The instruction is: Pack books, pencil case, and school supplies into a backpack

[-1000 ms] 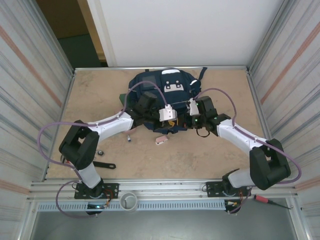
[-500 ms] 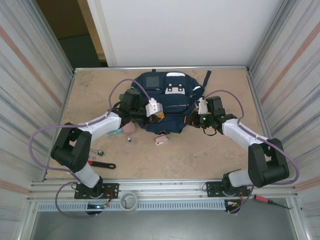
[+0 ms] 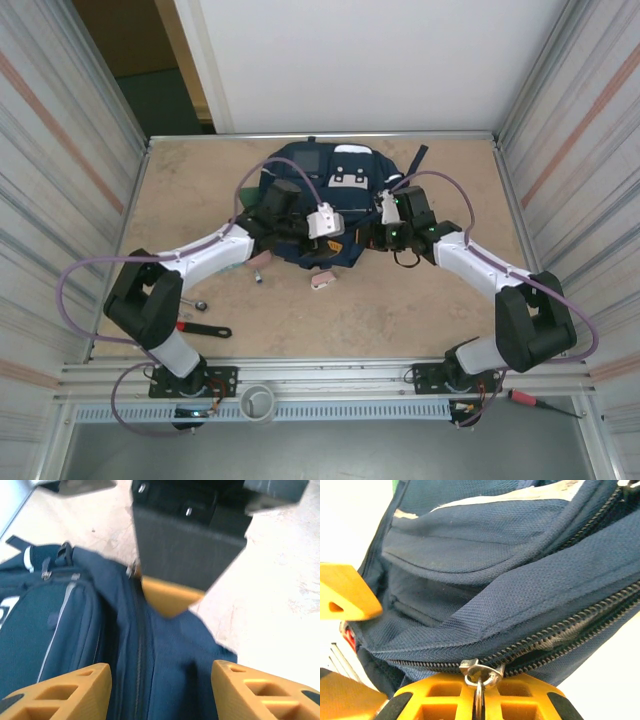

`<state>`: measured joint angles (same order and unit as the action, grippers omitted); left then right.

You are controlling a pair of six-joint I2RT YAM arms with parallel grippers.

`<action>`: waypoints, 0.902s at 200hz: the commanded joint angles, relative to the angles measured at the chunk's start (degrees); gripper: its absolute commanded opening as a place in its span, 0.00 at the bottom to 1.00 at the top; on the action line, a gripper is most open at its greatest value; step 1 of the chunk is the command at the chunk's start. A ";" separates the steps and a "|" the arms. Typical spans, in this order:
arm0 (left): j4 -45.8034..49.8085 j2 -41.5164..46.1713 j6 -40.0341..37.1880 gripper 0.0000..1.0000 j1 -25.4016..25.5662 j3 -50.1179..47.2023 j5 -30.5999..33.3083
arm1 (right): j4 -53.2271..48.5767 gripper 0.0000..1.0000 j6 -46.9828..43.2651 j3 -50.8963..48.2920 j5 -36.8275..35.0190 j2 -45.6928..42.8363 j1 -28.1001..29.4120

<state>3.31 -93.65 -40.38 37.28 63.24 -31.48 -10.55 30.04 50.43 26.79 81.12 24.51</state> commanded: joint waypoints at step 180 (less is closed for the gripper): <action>2.20 3.87 -0.82 0.55 -4.22 0.13 -0.96 | -2.32 0.00 -2.63 3.04 2.62 0.84 -11.48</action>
<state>2.17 -90.50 -36.49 28.05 61.25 -41.01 -12.80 27.88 50.09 30.63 85.06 10.48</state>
